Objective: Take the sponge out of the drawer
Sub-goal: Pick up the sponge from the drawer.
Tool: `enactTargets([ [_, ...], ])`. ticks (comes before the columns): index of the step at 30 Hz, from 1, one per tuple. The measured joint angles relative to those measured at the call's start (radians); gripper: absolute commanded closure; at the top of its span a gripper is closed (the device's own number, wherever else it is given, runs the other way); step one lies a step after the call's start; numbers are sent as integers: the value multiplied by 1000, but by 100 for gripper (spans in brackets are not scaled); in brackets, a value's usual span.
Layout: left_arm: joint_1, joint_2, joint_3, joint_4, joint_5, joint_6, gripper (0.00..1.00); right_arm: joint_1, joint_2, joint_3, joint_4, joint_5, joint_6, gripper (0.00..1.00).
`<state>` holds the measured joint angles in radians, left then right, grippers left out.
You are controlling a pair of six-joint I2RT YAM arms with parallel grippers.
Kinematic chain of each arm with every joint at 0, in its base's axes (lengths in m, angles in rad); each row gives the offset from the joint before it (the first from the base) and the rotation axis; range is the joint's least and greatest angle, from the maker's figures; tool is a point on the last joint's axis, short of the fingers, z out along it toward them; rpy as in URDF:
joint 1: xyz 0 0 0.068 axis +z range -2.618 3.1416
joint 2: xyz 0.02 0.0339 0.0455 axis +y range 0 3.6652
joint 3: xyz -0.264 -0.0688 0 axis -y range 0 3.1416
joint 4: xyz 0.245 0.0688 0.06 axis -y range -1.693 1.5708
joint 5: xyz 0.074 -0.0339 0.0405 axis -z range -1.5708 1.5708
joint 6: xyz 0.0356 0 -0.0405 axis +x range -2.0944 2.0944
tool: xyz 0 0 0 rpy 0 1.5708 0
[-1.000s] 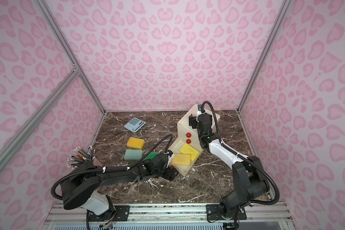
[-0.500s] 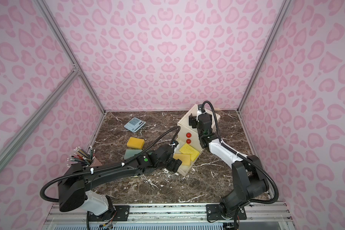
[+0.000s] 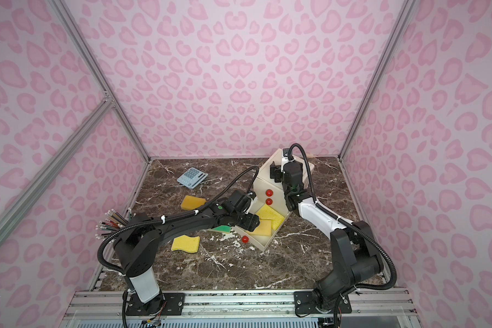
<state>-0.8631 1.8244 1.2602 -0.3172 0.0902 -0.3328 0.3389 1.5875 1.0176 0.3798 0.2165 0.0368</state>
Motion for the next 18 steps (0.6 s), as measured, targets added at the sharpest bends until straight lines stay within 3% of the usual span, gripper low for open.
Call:
enactTargets([
  [18, 26, 103, 38, -41, -11, -67, 27, -9, 33, 18, 22, -7, 5, 11],
])
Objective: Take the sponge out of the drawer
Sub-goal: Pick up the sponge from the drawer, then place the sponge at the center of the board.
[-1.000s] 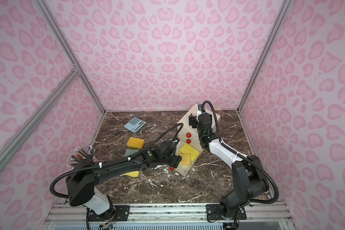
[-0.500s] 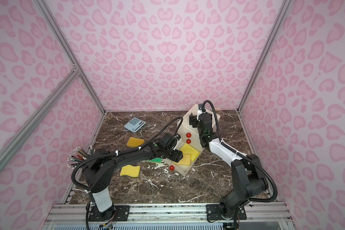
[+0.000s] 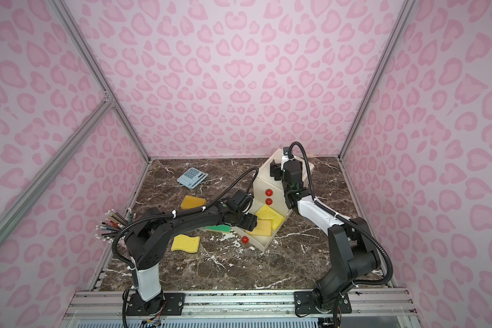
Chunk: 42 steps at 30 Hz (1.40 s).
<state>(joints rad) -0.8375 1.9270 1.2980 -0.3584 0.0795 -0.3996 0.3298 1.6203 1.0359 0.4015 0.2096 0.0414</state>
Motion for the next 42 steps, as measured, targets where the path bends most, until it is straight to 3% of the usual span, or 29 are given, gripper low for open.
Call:
enactTargets([
  [5, 12, 36, 2, 29, 58, -14, 31, 0, 2, 0, 0, 0, 0, 11],
  [9, 18, 57, 6, 56, 90, -19, 39, 0, 3, 3, 0, 0, 0, 11],
  [13, 18, 69, 15, 71, 101, -21, 60, -1, 3, 2, 0, 0, 0, 11],
  [15, 18, 71, 15, 76, 102, -22, 87, -1, 2, 1, 0, 0, 0, 11],
  [16, 18, 71, 15, 76, 103, -22, 89, -1, 2, 1, 0, 0, 0, 11],
  [34, 18, -78, 11, 31, 61, 31, 97, -2, 5, -1, 8, 0, 0, 11],
  [42, 26, -198, 41, -113, -131, 156, 98, -3, 9, 1, 9, 1, 0, 11],
])
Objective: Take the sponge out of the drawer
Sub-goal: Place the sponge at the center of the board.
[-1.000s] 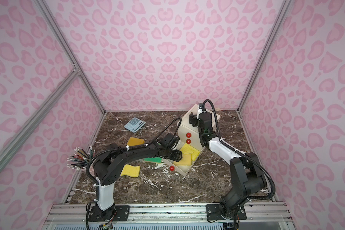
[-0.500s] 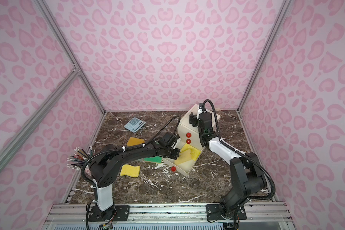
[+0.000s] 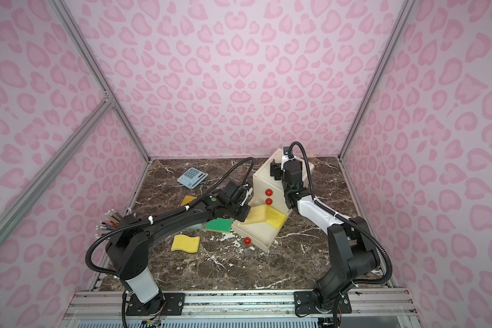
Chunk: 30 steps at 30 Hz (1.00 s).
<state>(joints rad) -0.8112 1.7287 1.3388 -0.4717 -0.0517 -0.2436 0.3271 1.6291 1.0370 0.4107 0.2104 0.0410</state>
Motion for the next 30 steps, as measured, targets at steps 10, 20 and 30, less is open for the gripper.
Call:
enactTargets([
  [10, 154, -169, -77, -61, -167, 111, 97, -1, 4, 2, 5, 2, 0, 12],
  [20, 262, -119, -113, -14, -209, 213, 97, -1, 7, 4, 7, 5, 0, 12],
  [30, 277, 27, -80, 47, -189, 255, 98, -1, 10, 3, 13, 10, 0, 12],
])
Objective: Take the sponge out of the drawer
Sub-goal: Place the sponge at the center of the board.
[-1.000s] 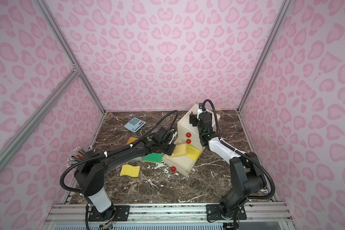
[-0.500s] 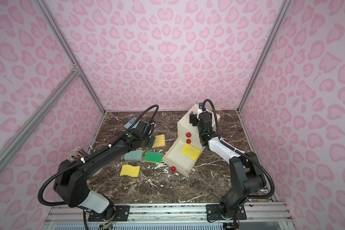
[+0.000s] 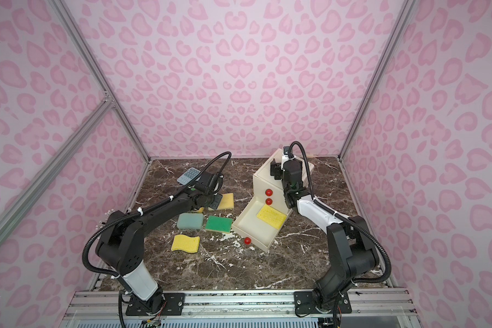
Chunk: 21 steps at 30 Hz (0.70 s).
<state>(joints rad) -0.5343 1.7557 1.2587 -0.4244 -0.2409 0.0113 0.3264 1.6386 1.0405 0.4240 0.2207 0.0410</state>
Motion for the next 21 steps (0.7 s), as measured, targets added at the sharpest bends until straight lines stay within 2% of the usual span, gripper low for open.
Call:
enactTargets([
  [21, 33, 224, 131, 15, 18, 89, 95, 0, 18, 6, 19, 33, 0, 11],
])
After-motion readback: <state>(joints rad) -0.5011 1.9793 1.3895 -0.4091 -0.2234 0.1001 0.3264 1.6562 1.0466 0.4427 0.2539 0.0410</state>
